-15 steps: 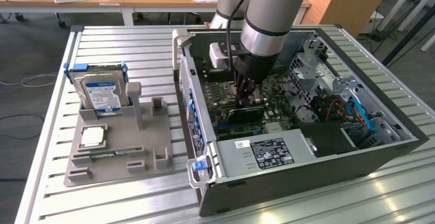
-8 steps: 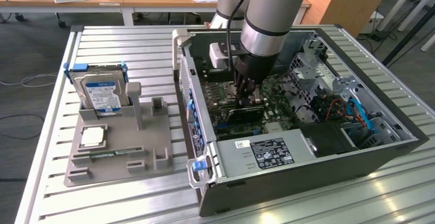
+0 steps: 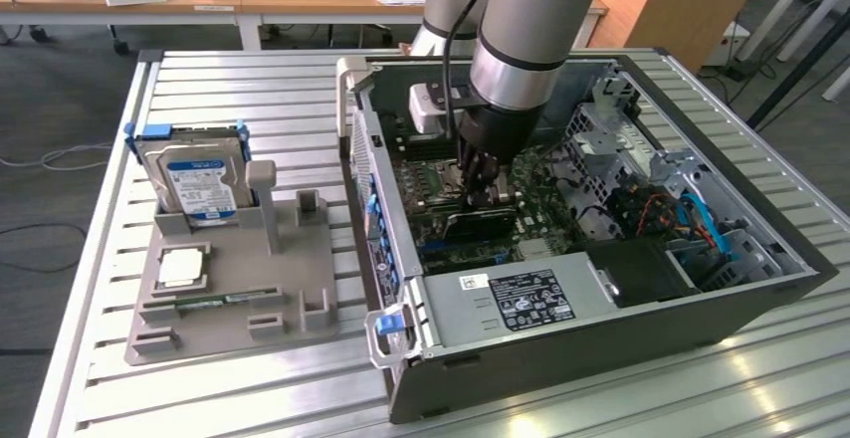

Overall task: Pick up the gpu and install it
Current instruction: 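Press down on the gpu until it lock into place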

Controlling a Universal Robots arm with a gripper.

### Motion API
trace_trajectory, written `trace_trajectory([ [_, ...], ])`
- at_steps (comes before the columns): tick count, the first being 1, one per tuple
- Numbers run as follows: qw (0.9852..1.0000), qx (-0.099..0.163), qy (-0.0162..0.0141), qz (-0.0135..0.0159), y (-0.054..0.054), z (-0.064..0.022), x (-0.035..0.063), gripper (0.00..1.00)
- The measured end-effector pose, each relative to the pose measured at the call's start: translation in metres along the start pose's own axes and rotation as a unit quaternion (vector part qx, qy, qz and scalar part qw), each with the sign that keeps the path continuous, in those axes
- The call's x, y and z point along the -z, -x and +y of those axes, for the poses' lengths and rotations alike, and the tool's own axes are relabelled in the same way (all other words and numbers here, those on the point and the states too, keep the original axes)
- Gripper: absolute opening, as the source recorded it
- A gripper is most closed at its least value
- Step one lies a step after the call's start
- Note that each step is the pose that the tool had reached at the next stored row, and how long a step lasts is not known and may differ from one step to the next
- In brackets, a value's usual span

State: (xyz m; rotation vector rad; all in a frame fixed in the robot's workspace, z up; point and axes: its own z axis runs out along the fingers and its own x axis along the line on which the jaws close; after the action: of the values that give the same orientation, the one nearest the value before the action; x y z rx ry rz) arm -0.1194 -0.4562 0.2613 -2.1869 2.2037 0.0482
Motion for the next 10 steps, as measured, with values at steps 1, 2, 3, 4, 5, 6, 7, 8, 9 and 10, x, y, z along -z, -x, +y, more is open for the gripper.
trace_trajectory([
  [1,1.0,0.0,0.0,0.0,0.0,0.0,0.0,0.11],
  [2,1.0,0.0,0.0,0.0,0.0,0.0,0.0,0.11],
  [3,1.0,0.0,0.0,0.0,0.0,0.0,-0.0001,0.11],
  [4,1.0,0.0,0.0,0.0,0.0,0.0,-0.0001,0.11],
  [5,1.0,0.0,0.0,0.0,0.0,0.0,-0.0001,0.11],
  [6,1.0,0.0,-0.0001,-0.0002,0.0001,0.0,0.0002,0.11],
  [7,1.0,0.0,-0.0003,-0.0007,0.0002,0.0,0.0008,0.11],
  [8,1.0,0.0,-0.0006,-0.001,0.0003,-0.0001,0.0016,0.11],
  [9,1.0,0.0,-0.0003,-0.0004,0.0003,-0.0001,0.0036,0.11],
  [10,1.0,0.0,-0.0001,-0.0001,0.0003,0.0,0.0053,0.11],
])
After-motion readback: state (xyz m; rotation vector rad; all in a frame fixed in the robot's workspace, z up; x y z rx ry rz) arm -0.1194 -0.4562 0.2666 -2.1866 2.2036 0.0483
